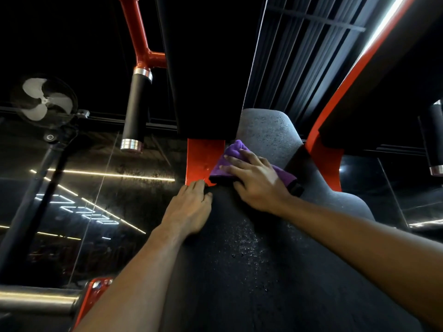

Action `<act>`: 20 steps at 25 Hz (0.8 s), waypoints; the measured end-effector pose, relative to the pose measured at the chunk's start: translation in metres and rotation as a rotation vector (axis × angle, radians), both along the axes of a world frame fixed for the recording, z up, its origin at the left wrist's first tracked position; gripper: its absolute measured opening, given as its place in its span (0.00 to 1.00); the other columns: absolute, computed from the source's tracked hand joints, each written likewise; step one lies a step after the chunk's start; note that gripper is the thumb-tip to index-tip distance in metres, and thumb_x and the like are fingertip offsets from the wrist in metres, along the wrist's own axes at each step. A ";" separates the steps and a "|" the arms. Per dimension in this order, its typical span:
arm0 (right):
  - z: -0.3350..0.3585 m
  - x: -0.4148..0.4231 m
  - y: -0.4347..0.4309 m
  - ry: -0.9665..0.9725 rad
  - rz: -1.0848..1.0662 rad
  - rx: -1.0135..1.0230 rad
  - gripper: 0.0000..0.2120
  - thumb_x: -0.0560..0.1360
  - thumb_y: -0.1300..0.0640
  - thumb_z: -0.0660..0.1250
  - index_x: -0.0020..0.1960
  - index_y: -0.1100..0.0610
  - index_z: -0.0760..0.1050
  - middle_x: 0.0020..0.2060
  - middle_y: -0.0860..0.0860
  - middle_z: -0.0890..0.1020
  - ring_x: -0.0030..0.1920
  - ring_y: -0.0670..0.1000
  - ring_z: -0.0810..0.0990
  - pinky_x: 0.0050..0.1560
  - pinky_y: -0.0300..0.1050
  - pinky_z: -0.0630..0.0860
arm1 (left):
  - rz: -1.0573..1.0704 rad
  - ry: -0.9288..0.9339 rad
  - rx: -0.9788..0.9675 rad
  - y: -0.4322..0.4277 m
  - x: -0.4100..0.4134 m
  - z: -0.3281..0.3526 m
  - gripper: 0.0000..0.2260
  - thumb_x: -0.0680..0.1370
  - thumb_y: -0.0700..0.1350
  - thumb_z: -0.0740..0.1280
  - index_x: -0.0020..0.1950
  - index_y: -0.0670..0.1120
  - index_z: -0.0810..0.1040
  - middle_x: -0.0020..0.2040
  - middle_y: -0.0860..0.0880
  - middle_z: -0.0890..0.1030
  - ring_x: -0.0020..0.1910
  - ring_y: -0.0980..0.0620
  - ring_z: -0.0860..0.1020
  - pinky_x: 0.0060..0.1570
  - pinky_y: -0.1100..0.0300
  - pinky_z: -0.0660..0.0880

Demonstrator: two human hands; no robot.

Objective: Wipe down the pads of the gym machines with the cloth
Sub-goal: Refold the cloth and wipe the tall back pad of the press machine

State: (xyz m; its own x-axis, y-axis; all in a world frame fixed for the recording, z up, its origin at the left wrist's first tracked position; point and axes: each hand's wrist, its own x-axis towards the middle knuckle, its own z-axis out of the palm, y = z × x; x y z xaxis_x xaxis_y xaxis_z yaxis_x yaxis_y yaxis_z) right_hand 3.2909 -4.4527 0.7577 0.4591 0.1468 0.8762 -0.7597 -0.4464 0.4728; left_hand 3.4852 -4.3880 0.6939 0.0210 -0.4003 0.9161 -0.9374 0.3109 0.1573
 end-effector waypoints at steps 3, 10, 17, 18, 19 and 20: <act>0.008 -0.009 0.000 -0.132 0.054 0.066 0.26 0.77 0.48 0.57 0.75 0.43 0.70 0.77 0.41 0.67 0.79 0.53 0.58 0.74 0.59 0.63 | 0.038 -0.019 -0.014 0.000 -0.001 0.000 0.12 0.85 0.51 0.55 0.62 0.47 0.70 0.63 0.48 0.74 0.61 0.49 0.70 0.62 0.49 0.68; 0.004 -0.021 -0.009 -0.217 0.155 0.040 0.24 0.77 0.50 0.61 0.73 0.47 0.73 0.75 0.44 0.71 0.78 0.56 0.61 0.74 0.62 0.65 | 0.087 -0.025 -0.027 0.001 -0.005 0.000 0.12 0.85 0.52 0.54 0.62 0.47 0.70 0.61 0.48 0.74 0.58 0.51 0.70 0.60 0.50 0.70; -0.011 -0.031 -0.016 -0.287 0.178 -0.020 0.24 0.77 0.55 0.63 0.72 0.52 0.74 0.73 0.50 0.74 0.75 0.61 0.65 0.74 0.58 0.66 | 0.168 -0.013 -0.028 0.003 -0.014 -0.004 0.15 0.85 0.53 0.52 0.64 0.47 0.69 0.62 0.47 0.74 0.61 0.48 0.71 0.58 0.50 0.69; -0.014 -0.034 -0.017 -0.235 0.160 -0.019 0.24 0.77 0.55 0.64 0.73 0.52 0.74 0.74 0.50 0.73 0.76 0.60 0.65 0.74 0.56 0.65 | 0.197 -0.018 -0.040 0.003 -0.016 -0.004 0.15 0.85 0.54 0.51 0.64 0.47 0.69 0.62 0.47 0.74 0.60 0.48 0.72 0.57 0.50 0.69; -0.012 -0.039 -0.016 -0.214 0.142 0.001 0.23 0.77 0.55 0.65 0.73 0.52 0.74 0.74 0.49 0.72 0.76 0.59 0.65 0.73 0.55 0.67 | 0.224 -0.023 -0.055 0.003 -0.018 -0.005 0.16 0.85 0.55 0.50 0.64 0.47 0.69 0.61 0.47 0.75 0.60 0.48 0.72 0.57 0.49 0.69; -0.008 -0.043 -0.016 -0.266 0.138 0.024 0.24 0.77 0.56 0.65 0.73 0.51 0.73 0.74 0.49 0.72 0.75 0.58 0.65 0.72 0.56 0.69 | 0.241 -0.028 -0.065 0.002 -0.019 -0.006 0.17 0.85 0.56 0.50 0.64 0.47 0.69 0.61 0.46 0.75 0.60 0.47 0.73 0.57 0.49 0.69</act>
State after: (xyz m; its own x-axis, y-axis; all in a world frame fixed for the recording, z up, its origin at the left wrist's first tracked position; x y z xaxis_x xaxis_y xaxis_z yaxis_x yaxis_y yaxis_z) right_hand 3.2476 -4.4686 0.7493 0.1905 0.1700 0.9669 -0.7870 -0.5623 0.2539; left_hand 3.4662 -4.3856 0.6881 0.0827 -0.3267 0.9415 -0.9894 0.0863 0.1169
